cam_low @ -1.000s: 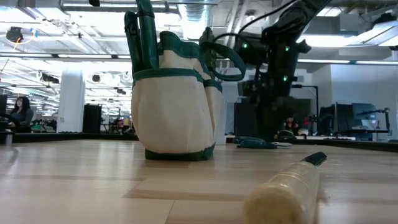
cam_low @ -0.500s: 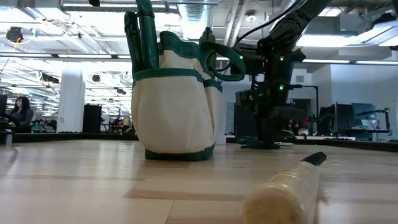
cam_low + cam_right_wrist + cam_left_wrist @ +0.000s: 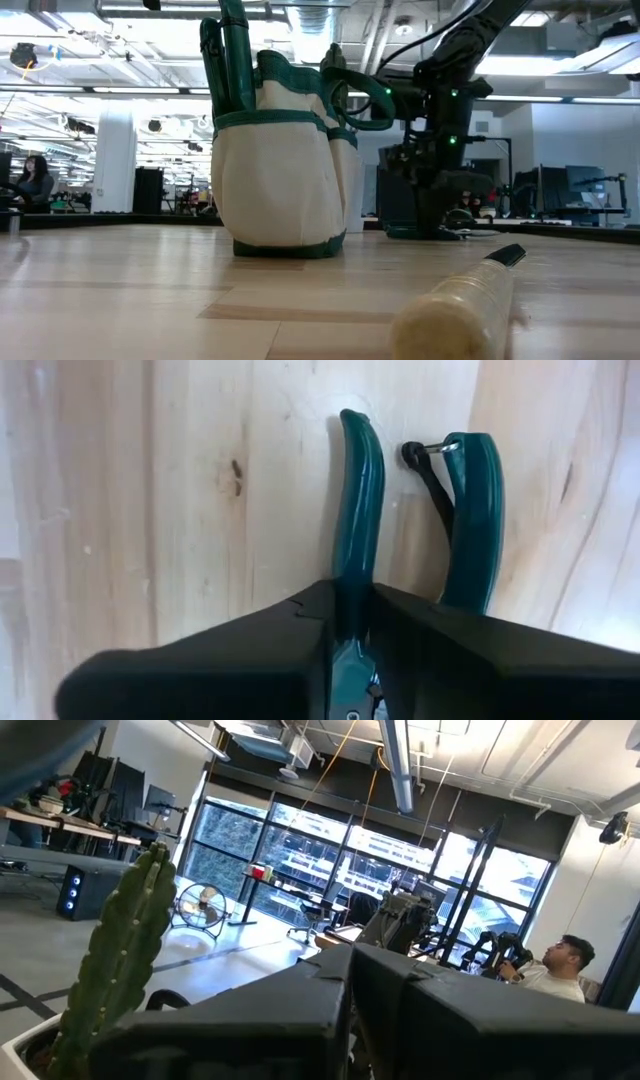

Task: Pick & Place Garden tools in Gardening bag
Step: Put the green shear scissors into the gardening bag

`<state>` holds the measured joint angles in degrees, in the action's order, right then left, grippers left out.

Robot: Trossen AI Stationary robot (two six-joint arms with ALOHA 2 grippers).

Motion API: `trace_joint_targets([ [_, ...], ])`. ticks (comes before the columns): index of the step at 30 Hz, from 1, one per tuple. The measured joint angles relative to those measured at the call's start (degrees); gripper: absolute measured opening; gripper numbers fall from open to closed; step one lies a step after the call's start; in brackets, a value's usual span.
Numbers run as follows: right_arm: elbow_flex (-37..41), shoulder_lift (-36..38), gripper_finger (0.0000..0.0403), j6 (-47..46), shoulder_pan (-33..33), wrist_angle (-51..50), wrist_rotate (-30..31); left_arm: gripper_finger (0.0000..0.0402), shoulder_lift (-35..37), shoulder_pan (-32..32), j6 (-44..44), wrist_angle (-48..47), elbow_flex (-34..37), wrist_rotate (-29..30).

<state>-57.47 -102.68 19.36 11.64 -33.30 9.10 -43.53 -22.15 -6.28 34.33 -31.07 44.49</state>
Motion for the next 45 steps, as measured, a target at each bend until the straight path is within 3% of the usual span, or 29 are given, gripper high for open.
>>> trace_joint_targets([
  [10,-4.5,4.2,0.0031,-2.7,1.0,-3.0,-0.8,0.0001,0.0,0.0,0.0,0.0,0.0,0.0],
  [23,-4.8,32.3,0.0031,-16.1,5.7,-4.3,-1.1,0.0001,0.0,0.0,0.0,0.0,0.0,0.0],
  [33,-4.8,46.5,0.0031,-26.3,0.8,8.4,3.1,0.0001,0.0,0.0,0.0,0.0,0.0,0.0],
  [45,-4.9,44.7,0.0031,-26.5,-9.7,31.5,3.3,0.0001,0.0,0.0,0.0,0.0,0.0,0.0],
])
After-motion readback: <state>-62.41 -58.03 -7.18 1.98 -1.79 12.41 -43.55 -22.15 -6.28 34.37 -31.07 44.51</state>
